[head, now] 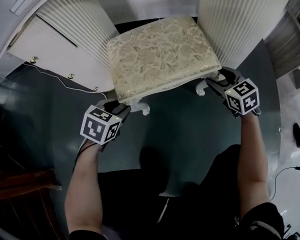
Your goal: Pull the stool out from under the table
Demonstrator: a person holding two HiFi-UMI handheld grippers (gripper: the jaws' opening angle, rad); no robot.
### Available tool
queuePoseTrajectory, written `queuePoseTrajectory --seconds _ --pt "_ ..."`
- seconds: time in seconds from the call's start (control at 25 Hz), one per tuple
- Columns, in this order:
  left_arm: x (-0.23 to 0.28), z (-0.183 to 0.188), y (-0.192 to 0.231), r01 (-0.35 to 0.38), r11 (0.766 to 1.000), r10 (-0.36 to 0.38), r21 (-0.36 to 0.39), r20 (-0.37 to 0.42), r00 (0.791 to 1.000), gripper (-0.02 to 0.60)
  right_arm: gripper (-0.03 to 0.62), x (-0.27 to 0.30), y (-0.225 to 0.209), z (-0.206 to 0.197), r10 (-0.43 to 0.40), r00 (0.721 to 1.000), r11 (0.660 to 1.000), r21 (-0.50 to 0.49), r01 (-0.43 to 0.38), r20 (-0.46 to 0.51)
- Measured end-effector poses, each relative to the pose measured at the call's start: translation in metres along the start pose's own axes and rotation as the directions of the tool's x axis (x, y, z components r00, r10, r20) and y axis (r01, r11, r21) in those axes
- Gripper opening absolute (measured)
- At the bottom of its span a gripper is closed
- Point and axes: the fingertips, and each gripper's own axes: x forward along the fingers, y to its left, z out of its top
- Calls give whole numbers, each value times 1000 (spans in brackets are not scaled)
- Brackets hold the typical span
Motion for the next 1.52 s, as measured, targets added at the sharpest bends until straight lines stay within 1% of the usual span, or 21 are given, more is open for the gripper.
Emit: queuePoseTrajectory --seconds 0.04,0.12,0.24,0.28,0.36,0.44,0.52,0.6,0.72,0.8,0.88,0.96,1.08,1.12,1.16,1.24,1.32,1.4,1.48,1.52 --pt "0 -1 1 13 1000 -13 21 -3 1000 155 281 3 2 -1 -16 1000 1000 7 16 -6" --pt "0 -2 3 13 999 -13 40 -10 1000 167 277 7 4 -2 -21 1000 1000 9 21 -12" --pt "0 -1 1 0 1000 1 7 -25 1000 166 266 6 2 -4 9 999 1000 3 -9 -42" --pt "0 -1 1 -10 1000 10 -12 -36 999 164 260 4 2 -5 35 998 999 0 -35 -55" --pt "-1 0 2 -34 998 30 -59 -62 998 153 241 0 2 -5 117 991 993 5 -117 -72" --pt "-4 2 3 -50 993 40 -108 -94 995 156 216 -3 1 -4 218 972 976 24 -217 -91" --pt "-10 2 0 -53 988 35 -142 -129 991 156 199 -4 0 -4 293 947 956 39 -290 -132" --pt "-12 3 -5 -56 987 33 -152 -151 988 153 199 -5 -1 -5 316 933 949 40 -314 -169" --pt "-8 5 -7 -92 984 68 -152 -153 986 158 210 1 -7 -2 315 934 949 24 -315 -170" --pt "-7 4 -7 -113 982 87 -151 -166 982 153 210 0 -6 -1 330 927 943 20 -332 -177" --pt "-7 2 -6 -106 984 78 -146 -187 979 153 215 -3 -2 -4 357 912 933 25 -360 -204" --pt "-7 2 -5 -81 984 50 -160 -189 981 150 216 -7 -1 -5 391 888 917 18 -399 -244" --pt "-8 3 -2 -45 981 12 -187 -174 985 135 218 -10 -1 -7 434 846 885 -29 -465 -310" --pt "-9 4 -1 -38 983 7 -182 -169 986 135 225 -11 -1 -7 442 836 876 -46 -481 -326" --pt "-10 6 0 -35 985 7 -169 -163 987 132 232 -12 -1 -5 445 832 869 -62 -490 -331" --pt "-13 14 5 -39 992 20 -121 -154 988 146 235 -15 -2 7 447 841 867 -84 -491 -305" --pt "-15 22 7 -53 997 44 -57 -153 987 209 265 -15 -1 24 452 854 868 -94 -488 -258" --pt "-14 26 7 -60 998 58 -7 -164 985 258 300 -11 2 35 443 864 869 -122 -480 -241" --pt "-11 24 6 -63 998 65 18 -176 982 258 303 -4 2 37 410 874 873 -168 -459 -260" --pt "-10 23 6 -62 998 65 17 -179 982 258 325 -2 2 36 392 878 875 -184 -448 -275"
